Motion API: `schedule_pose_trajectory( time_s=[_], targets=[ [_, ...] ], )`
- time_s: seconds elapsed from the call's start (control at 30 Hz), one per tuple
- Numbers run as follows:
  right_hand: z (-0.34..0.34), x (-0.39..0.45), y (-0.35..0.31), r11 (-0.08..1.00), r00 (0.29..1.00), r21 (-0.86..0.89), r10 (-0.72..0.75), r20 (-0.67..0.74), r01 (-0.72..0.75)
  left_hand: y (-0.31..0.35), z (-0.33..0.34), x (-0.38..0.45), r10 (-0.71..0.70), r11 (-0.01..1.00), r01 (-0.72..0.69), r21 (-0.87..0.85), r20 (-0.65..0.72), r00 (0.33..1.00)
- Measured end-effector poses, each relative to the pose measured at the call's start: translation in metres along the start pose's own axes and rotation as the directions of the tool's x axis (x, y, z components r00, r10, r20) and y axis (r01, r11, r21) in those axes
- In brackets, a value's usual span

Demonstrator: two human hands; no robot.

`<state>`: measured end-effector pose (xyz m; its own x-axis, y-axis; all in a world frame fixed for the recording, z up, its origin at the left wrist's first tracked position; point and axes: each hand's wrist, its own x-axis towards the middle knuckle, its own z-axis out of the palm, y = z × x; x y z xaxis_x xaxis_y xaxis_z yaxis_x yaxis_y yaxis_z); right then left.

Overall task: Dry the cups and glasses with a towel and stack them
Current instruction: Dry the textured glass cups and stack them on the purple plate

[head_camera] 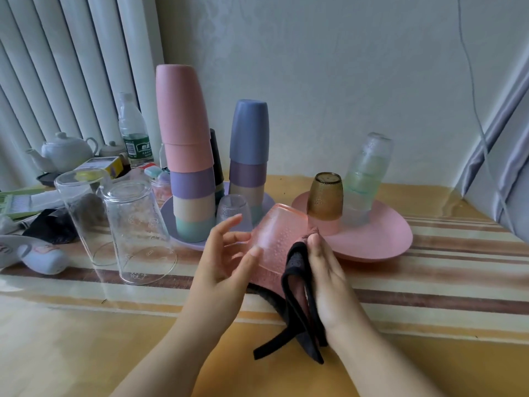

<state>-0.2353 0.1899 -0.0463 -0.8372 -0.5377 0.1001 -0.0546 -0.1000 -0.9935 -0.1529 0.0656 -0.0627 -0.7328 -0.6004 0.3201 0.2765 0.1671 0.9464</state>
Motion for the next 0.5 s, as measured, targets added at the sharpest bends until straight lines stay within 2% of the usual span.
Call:
schedule_pose_trajectory(
  time_s=[0.07, 0.17, 0.23, 0.3, 0.4, 0.5],
  targets=[
    [0.005, -0.001, 0.001, 0.996, 0.999, -0.074, -0.044, 0.010, 0.044, 0.002, 0.002, 0.000, 0.052, 0.993, -0.046, 0.106, -0.059, 0.997],
    [0.013, -0.004, 0.006, 0.976, 0.985, -0.153, -0.139, 0.104, 0.154, 0.000, -0.001, 0.000, 0.029, 0.980, -0.020, 0.197, -0.043, 0.999],
    [0.016, -0.005, 0.011, 0.964, 0.978, -0.183, -0.172, 0.121, 0.192, 0.000, -0.003, 0.001, 0.004, 0.978, -0.003, 0.207, -0.004, 1.000],
    [0.013, -0.004, 0.011, 0.964, 0.981, -0.199, -0.159, 0.111, 0.179, 0.000, -0.003, 0.001, -0.033, 0.983, 0.013, 0.181, 0.102, 0.994],
    [0.004, -0.002, 0.000, 0.989, 0.997, -0.132, -0.070, 0.023, 0.072, 0.002, -0.001, -0.002, -0.110, 0.991, 0.086, 0.099, 0.261, 0.959],
    [-0.004, 0.004, -0.006, 0.995, 0.999, 0.094, 0.032, -0.010, -0.031, 0.004, 0.002, -0.006, -0.191, 0.975, 0.220, -0.040, 0.368, 0.910]
  ],
)
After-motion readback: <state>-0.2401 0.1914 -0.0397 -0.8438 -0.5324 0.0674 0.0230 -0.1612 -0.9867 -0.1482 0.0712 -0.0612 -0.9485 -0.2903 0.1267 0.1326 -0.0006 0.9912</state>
